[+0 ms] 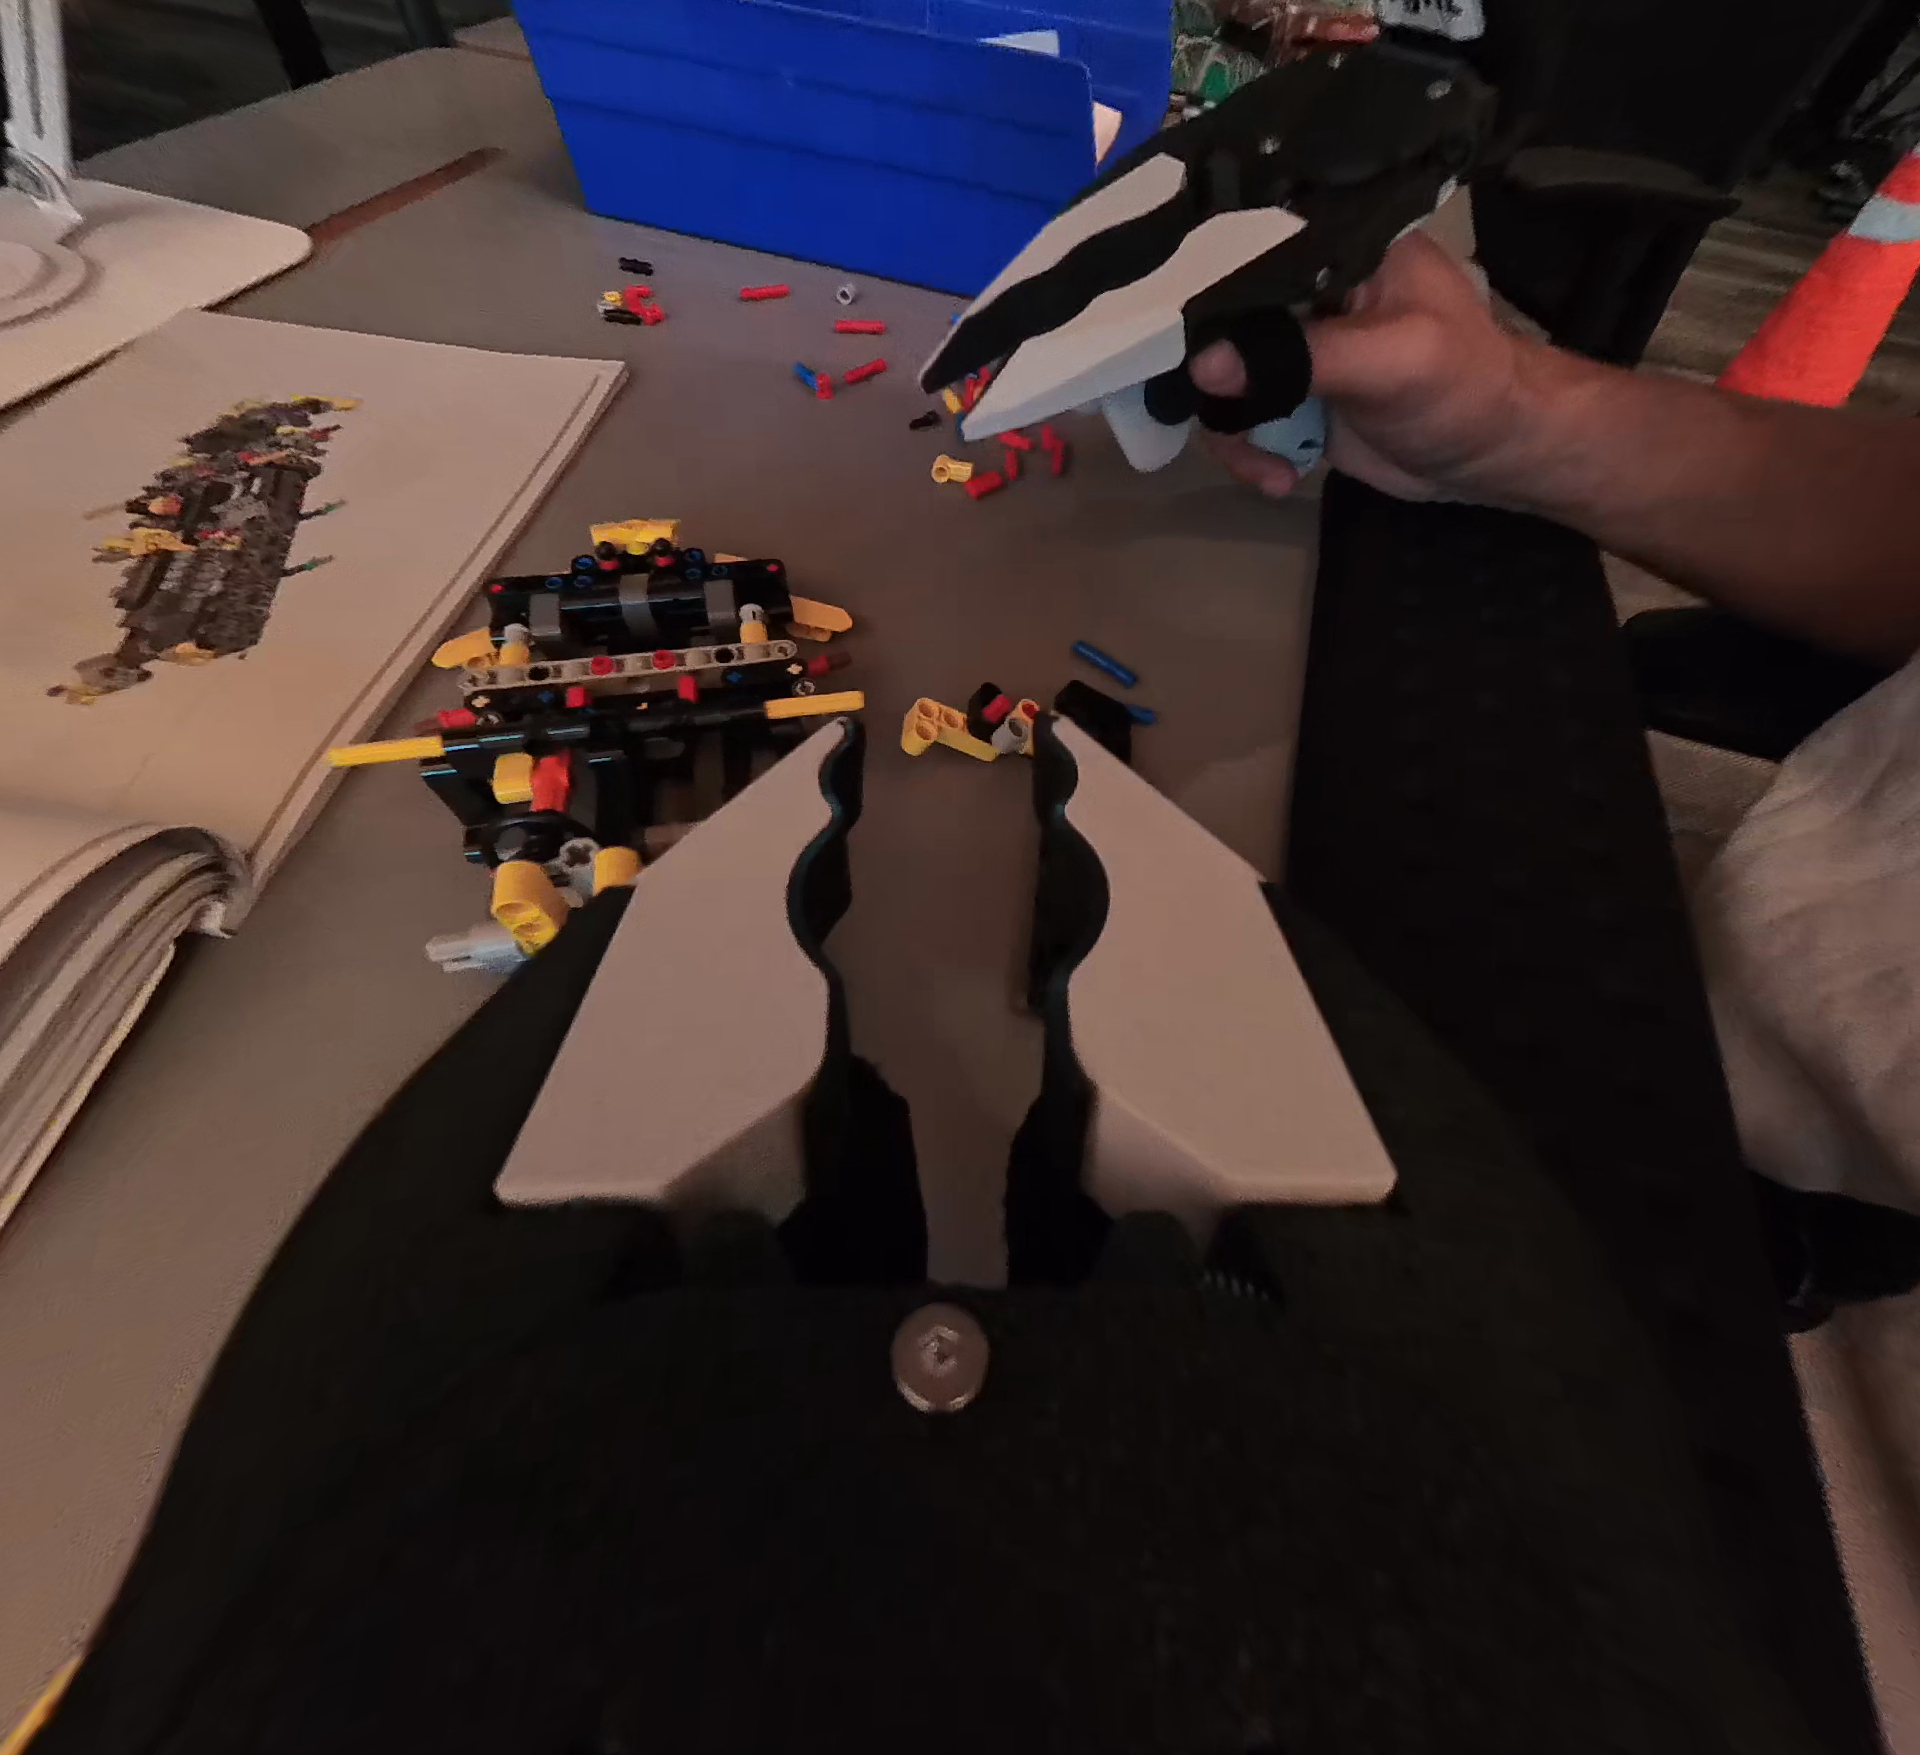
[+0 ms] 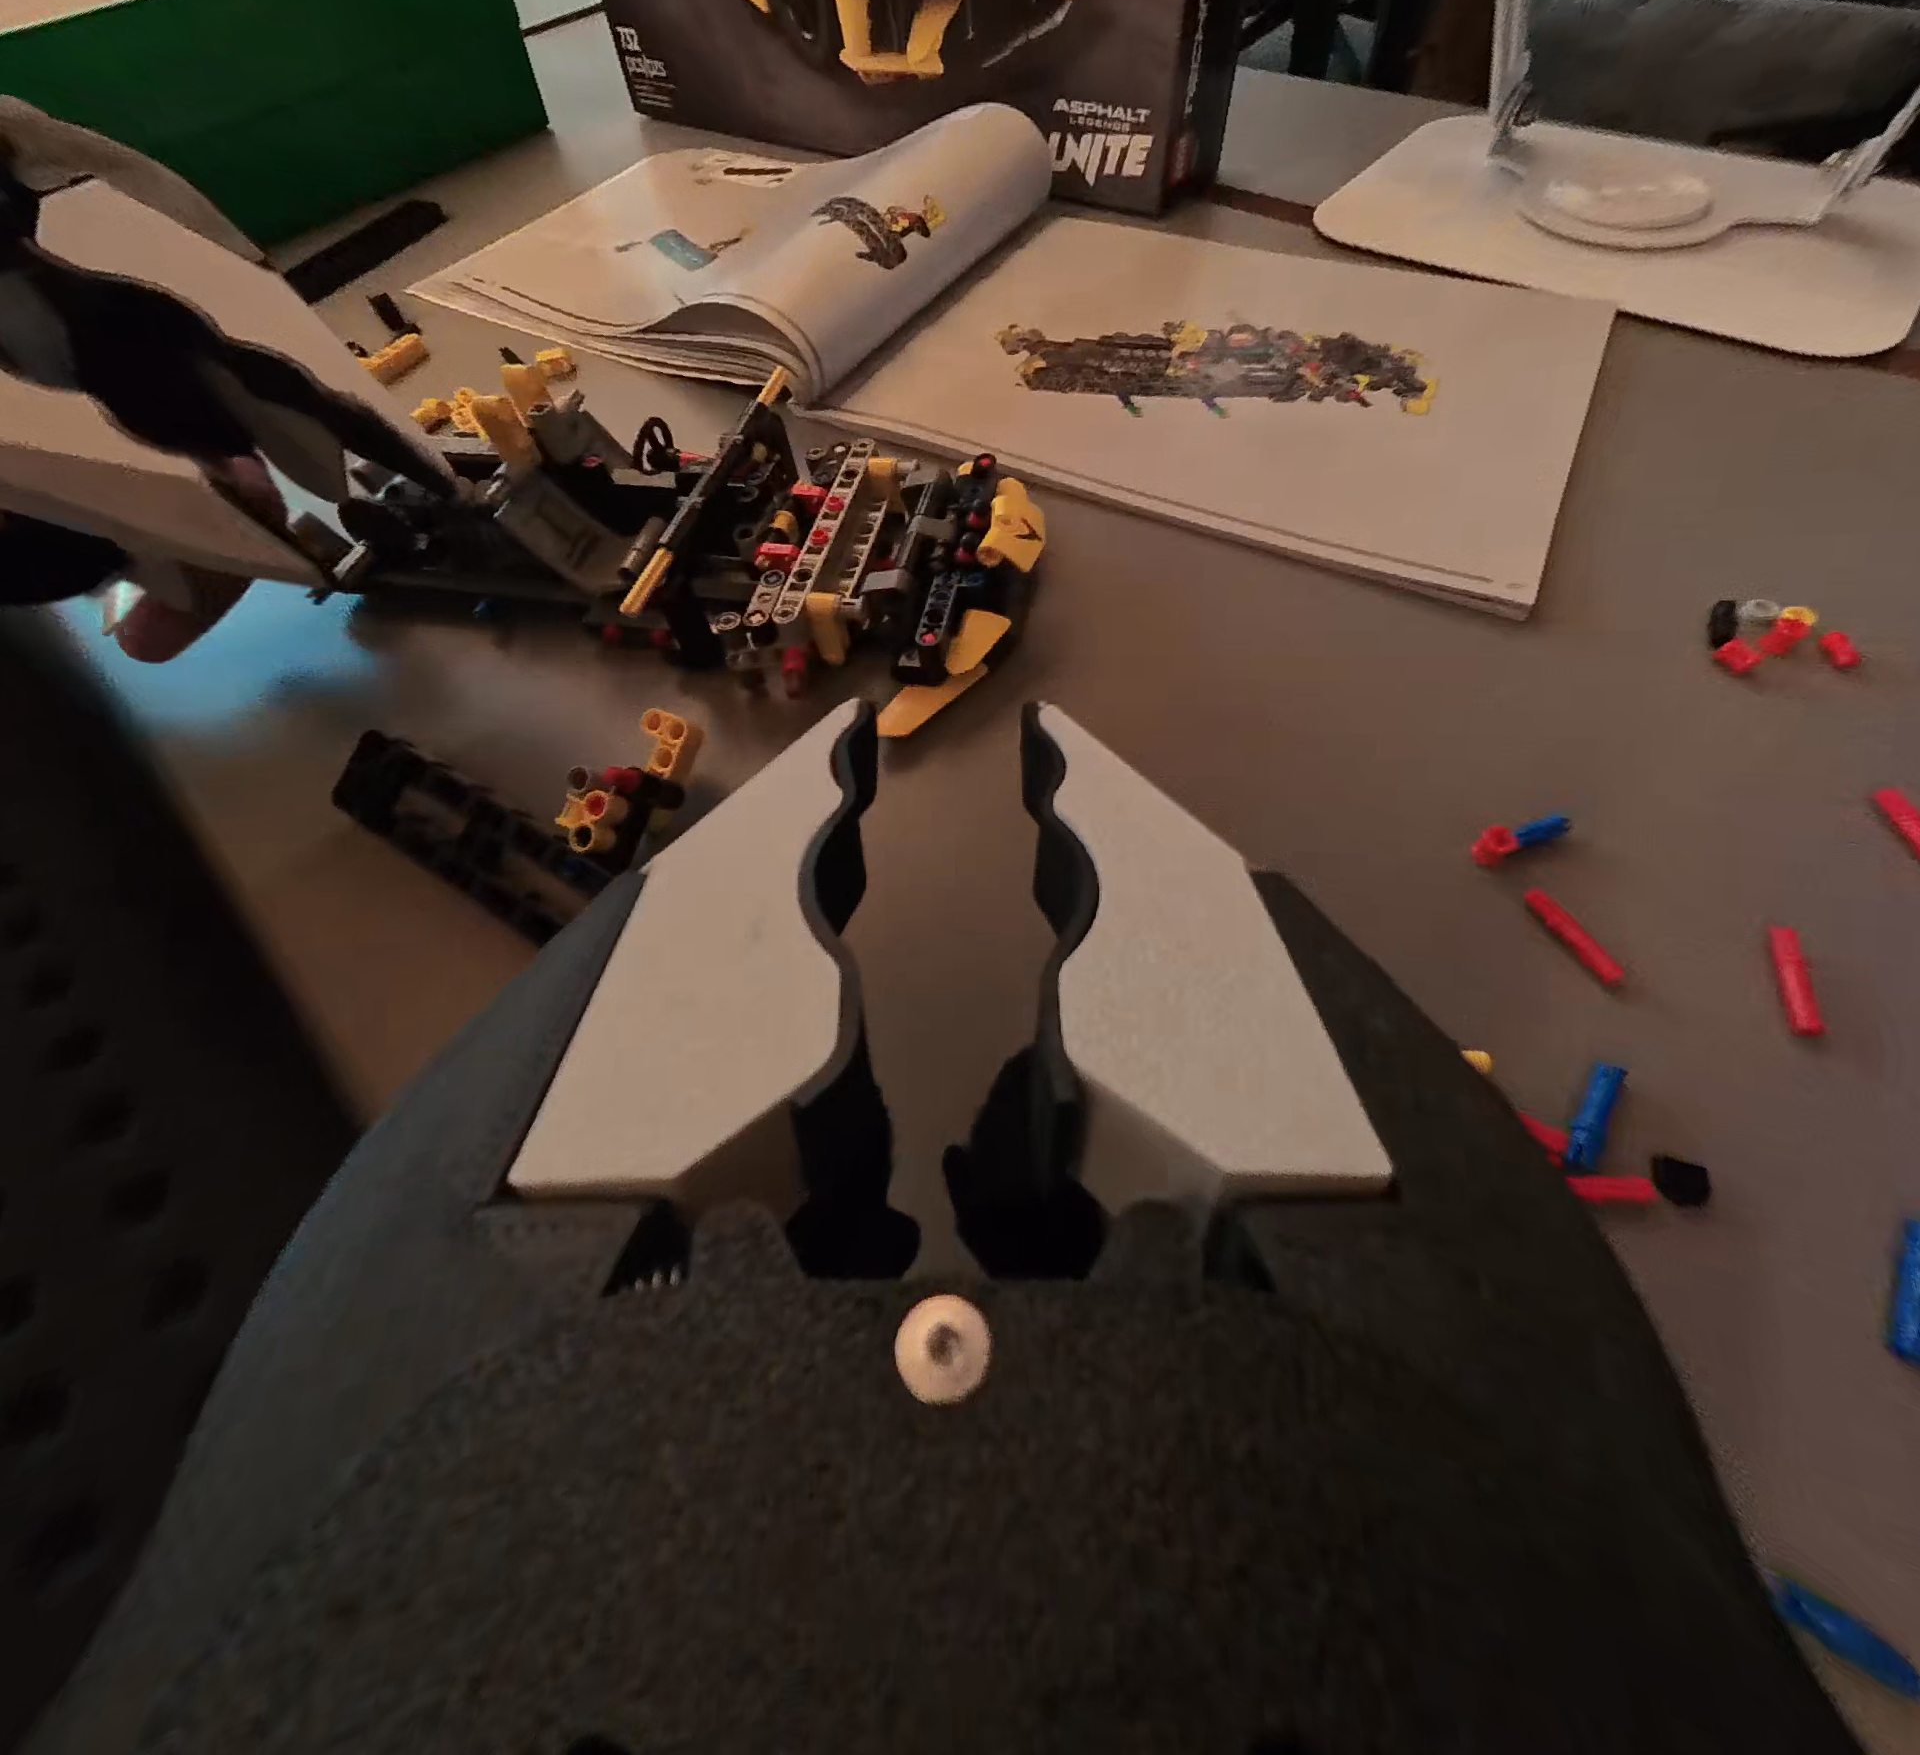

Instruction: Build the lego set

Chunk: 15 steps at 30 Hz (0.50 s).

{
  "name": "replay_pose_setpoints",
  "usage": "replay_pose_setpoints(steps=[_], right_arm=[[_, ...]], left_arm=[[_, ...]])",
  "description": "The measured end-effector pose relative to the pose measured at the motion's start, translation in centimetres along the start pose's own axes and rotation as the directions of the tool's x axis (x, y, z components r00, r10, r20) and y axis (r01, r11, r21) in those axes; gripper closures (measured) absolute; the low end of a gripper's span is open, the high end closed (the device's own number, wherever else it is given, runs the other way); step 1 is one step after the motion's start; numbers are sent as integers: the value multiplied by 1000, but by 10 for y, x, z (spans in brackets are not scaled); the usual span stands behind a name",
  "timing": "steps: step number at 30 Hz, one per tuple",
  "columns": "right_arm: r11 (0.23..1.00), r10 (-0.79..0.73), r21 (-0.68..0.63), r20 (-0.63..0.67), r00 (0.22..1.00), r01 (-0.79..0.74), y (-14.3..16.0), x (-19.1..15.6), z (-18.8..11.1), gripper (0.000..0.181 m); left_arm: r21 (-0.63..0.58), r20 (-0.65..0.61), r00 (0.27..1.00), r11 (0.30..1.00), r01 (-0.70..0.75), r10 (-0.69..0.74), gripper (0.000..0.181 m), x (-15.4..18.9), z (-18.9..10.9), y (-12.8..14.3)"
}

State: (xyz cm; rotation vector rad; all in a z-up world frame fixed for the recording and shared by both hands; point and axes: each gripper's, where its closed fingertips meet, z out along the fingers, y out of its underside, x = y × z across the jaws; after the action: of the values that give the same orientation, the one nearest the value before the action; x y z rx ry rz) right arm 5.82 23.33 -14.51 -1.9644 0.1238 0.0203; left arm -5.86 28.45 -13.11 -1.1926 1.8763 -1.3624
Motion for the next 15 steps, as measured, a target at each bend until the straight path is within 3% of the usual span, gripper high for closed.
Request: replay_pose_setpoints(steps=[10, 15], right_arm=[[989, -117, -96, 2, 993, 116, 15, -11, 8, 162], [995, -57, -87, 11, 998, 58, 13, -10, 7, 151]], left_arm=[[34, -15, 996, 996, 83, -82, 147, -5, -4, -6], [22, 10, 995, 995, 97, -97, 147, -9, -3, -4]])
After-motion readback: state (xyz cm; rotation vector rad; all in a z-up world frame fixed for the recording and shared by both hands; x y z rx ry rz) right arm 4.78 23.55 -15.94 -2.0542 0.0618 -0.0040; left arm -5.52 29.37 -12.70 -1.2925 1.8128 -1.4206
